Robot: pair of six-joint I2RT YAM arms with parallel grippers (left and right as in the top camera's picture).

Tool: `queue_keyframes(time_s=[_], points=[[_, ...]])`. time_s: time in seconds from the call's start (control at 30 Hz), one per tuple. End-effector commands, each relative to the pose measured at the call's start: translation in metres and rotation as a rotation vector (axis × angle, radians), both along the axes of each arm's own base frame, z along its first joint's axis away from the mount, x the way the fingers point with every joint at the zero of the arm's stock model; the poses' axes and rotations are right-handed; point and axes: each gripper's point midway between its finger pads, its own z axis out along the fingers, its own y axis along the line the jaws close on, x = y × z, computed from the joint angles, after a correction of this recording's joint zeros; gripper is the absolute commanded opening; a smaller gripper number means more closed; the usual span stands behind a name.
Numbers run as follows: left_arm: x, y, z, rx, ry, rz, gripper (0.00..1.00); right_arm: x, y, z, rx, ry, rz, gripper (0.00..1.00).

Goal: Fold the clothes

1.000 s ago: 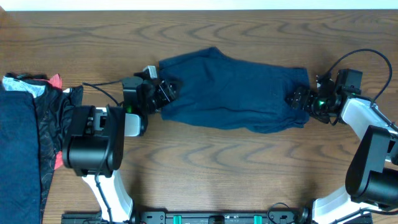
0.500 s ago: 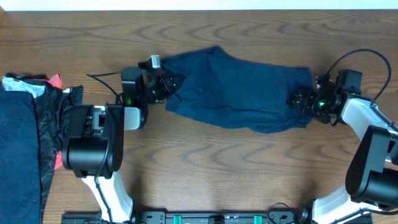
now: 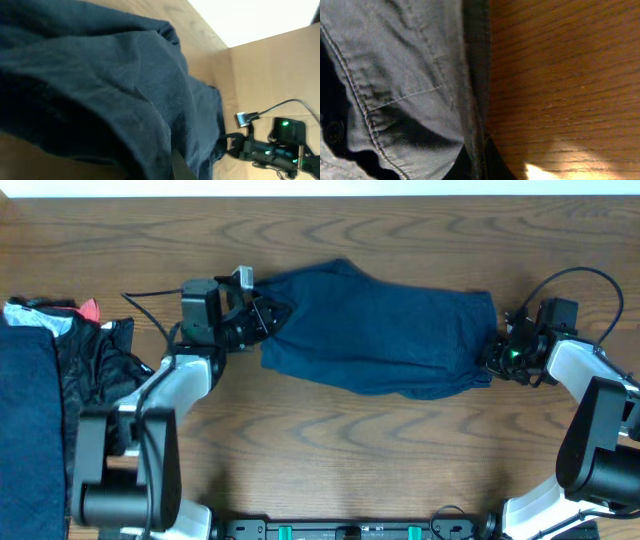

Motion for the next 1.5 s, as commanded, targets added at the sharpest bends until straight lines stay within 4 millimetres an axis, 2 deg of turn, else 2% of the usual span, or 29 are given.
queue_keyframes(time_s=[0.0,0.03,0.07,0.23,0.43,0.57,0.7,0.83,0.93,1.0,1.1,1.23,1.33,1.47], points=[[0.005,0.027,0.019,0.134,-0.103,0.056,0.06,-0.012,-0.004,-0.014,-0.032,0.053,-0.001,0.6],[0.003,0.034,0.019,0.158,-0.096,0.07,0.06,-0.012,-0.004,-0.014,-0.032,0.053,-0.001,0.94],[0.0,0.04,0.02,0.179,-0.087,0.083,0.06,-0.011,-0.004,-0.014,-0.032,0.051,0.0,0.99],[-0.008,0.059,0.017,0.218,-0.049,0.119,0.06,-0.004,-0.009,-0.009,-0.041,0.03,-0.007,0.99],[-0.011,0.056,0.015,0.22,-0.035,0.109,0.06,0.006,-0.011,0.006,-0.035,0.026,0.001,0.99],[-0.013,0.059,0.026,0.226,-0.058,0.122,0.06,0.019,-0.02,0.021,-0.072,0.015,-0.009,0.99],[-0.019,0.092,0.035,0.306,-0.035,0.247,0.06,0.029,-0.024,0.032,-0.078,-0.011,-0.012,0.99],[-0.038,0.126,0.042,0.385,-0.008,0.325,0.06,0.031,-0.025,0.033,-0.08,-0.016,-0.013,0.99],[-0.051,0.144,0.046,0.393,0.017,0.367,0.06,0.031,-0.025,0.033,-0.08,-0.018,-0.012,0.99],[-0.055,0.148,0.05,0.385,0.019,0.376,0.06,0.032,-0.024,0.033,-0.08,-0.021,-0.012,0.99],[-0.057,0.141,0.056,0.367,0.001,0.355,0.06,0.033,-0.024,0.034,-0.081,-0.024,-0.011,0.99],[-0.055,0.119,0.067,0.352,-0.037,0.292,0.06,0.033,-0.024,0.034,-0.081,-0.024,-0.011,0.99],[-0.053,0.097,0.078,0.347,-0.071,0.235,0.06,0.034,-0.025,0.034,-0.083,-0.028,-0.011,0.99],[-0.05,0.059,0.102,0.336,-0.147,0.143,0.06,0.034,-0.025,0.034,-0.084,-0.031,-0.012,0.99]])
